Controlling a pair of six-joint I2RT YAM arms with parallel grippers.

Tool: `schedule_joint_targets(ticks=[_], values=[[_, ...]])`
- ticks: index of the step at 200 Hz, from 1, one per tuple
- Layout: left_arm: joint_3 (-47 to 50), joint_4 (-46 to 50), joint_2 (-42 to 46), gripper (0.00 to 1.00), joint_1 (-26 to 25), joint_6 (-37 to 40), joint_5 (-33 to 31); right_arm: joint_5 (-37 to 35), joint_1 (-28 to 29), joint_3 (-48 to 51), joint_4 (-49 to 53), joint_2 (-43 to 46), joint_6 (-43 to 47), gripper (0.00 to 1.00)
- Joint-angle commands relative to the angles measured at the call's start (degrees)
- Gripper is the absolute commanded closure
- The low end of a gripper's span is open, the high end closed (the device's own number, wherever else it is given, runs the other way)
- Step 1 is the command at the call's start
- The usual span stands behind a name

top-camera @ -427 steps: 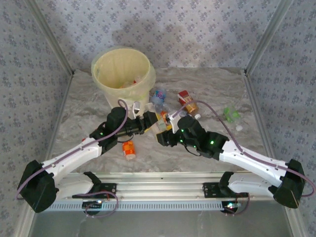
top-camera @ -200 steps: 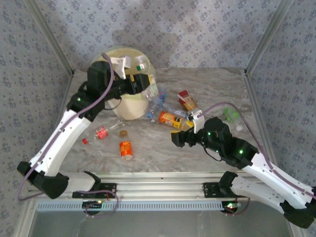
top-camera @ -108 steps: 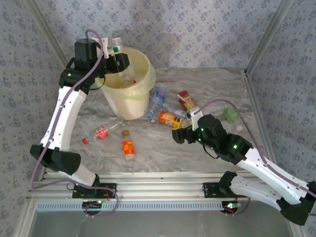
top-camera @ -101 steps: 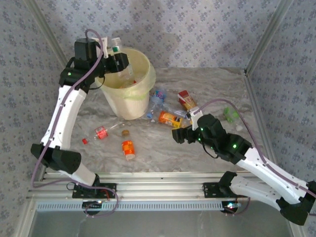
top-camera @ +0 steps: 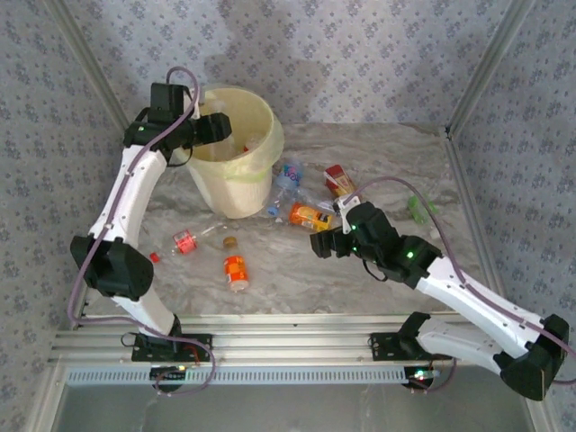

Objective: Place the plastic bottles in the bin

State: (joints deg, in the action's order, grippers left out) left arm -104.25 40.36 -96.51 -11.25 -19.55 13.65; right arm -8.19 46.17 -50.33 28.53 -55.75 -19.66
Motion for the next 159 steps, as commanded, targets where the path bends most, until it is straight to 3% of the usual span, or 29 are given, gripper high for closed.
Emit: schedule_joint_targets(ticks=[1,112,159], values=[[1.5,-1.2,-0.7,0.30,0.3,0.1,0.3,-0.2,-0.5,-2.1,0.4,-0.8,0.1,0.05],[0.9,-4.0,5.0,0.01,0.2,-1.1,5.2,7.0,-8.3,0.2,-1.6,-2.0,0.8,0.07],[6.3,-8.3,14.4,0.00,-0.1,-1.4,9.8,11.7,-12.5,-0.6,-0.9,-3.6,3.3,0.10]])
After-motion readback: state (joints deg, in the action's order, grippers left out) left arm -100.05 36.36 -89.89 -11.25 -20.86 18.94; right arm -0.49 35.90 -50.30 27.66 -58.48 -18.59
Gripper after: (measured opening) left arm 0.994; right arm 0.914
